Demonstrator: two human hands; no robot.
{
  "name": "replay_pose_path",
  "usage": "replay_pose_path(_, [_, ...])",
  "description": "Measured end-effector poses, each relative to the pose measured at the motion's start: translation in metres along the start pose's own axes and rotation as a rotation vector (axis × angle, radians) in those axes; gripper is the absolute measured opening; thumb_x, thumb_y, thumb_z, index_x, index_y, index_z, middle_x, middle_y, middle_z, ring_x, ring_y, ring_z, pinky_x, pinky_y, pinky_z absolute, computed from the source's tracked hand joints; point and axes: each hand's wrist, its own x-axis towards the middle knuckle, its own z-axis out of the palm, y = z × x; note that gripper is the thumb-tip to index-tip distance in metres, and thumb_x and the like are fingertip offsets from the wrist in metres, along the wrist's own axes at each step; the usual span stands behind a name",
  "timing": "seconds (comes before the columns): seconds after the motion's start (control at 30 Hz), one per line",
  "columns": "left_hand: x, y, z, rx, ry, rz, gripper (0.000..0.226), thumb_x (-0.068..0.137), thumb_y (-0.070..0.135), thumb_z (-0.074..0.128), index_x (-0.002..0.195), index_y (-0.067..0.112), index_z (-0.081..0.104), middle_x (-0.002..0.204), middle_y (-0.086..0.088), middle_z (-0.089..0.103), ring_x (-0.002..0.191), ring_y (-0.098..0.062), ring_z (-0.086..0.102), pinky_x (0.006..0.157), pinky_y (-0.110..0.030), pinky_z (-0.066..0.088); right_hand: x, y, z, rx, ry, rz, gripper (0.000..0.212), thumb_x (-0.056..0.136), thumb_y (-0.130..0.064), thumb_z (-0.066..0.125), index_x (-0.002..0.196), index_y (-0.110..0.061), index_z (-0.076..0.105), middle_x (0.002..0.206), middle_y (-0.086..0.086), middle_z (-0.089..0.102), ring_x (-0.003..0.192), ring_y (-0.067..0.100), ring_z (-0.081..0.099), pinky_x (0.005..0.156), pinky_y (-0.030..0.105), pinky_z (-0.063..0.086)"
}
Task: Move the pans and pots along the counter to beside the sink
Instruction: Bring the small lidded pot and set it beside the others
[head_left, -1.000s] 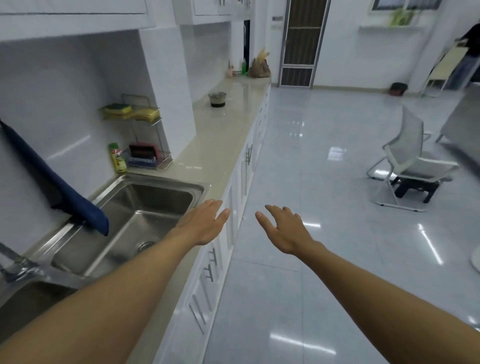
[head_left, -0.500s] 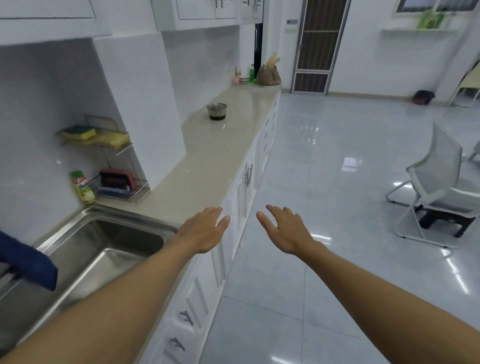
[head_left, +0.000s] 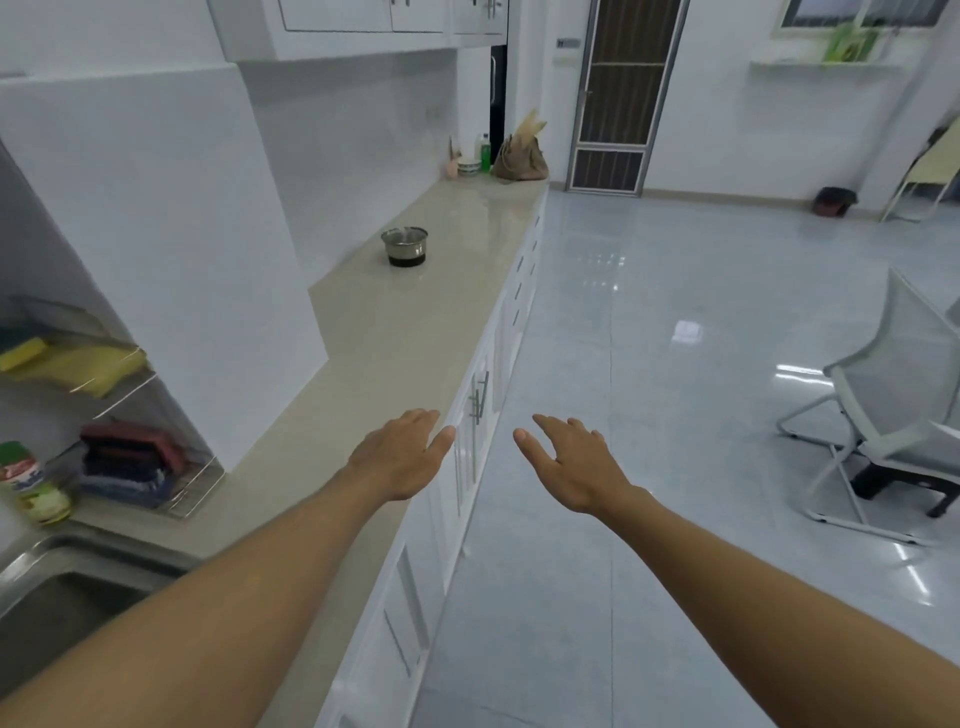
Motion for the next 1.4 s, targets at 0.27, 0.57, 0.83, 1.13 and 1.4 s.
replay_pose_path(0.27, [0.137,-0.003,-0.035,0.016,-0.003,0.056,0.068,0.1,0.06,0.018,0.156,0.024,0.026,0.164,0.001,0.024,0.148,-0.022,0.028,0.117,-0.043,0.025,0.12,0.011,-0.021,0.025,0.023,0.054,0.084,0.096,-0.075,0.02,0.159,-0.022,0.033,0.165,0.002,0.034,0.156,0.028,0.019,0.126,0.053,0.01])
replay_pose_path(0.57, [0.278,0.005,-0.039,-0.032,0.005,0.029,0.069,0.099,0.062,0.019,0.156,0.025,0.026,0.164,0.002,0.024,0.148,-0.021,0.028,0.119,-0.042,0.024,0.259,0.051,-0.046,0.024,0.011,0.022,0.085,0.095,-0.077,0.02,0.16,-0.024,0.031,0.166,0.001,0.032,0.157,0.027,0.018,0.127,0.053,0.009])
replay_pose_path(0.83, [0.411,0.025,-0.054,-0.125,0.009,-0.107,0.07,0.098,0.064,0.018,0.158,0.027,0.022,0.165,0.006,0.019,0.15,-0.018,0.024,0.121,-0.044,0.022,0.407,0.107,-0.084,0.0,-0.062,-0.038,0.089,0.092,-0.081,0.016,0.16,-0.025,0.031,0.166,0.001,0.033,0.156,0.027,0.018,0.126,0.053,0.009])
replay_pose_path(1.13, [0.516,0.006,-0.067,-0.162,0.038,-0.211,0.067,0.1,0.061,0.02,0.157,0.026,0.023,0.165,0.004,0.02,0.15,-0.019,0.024,0.121,-0.043,0.022,0.547,0.117,-0.095,-0.001,-0.135,-0.117,0.086,0.094,-0.077,0.019,0.159,-0.023,0.032,0.165,0.001,0.035,0.156,0.028,0.02,0.125,0.054,0.013])
replay_pose_path(1.4, [0.622,-0.039,-0.096,-0.17,0.089,-0.239,0.065,0.098,0.062,0.021,0.154,0.03,0.028,0.163,0.009,0.024,0.146,-0.019,0.03,0.116,-0.04,0.027,0.665,0.098,-0.092,-0.026,-0.143,-0.173,0.079,0.099,-0.072,0.022,0.158,-0.021,0.035,0.163,0.001,0.038,0.154,0.026,0.024,0.125,0.053,0.015])
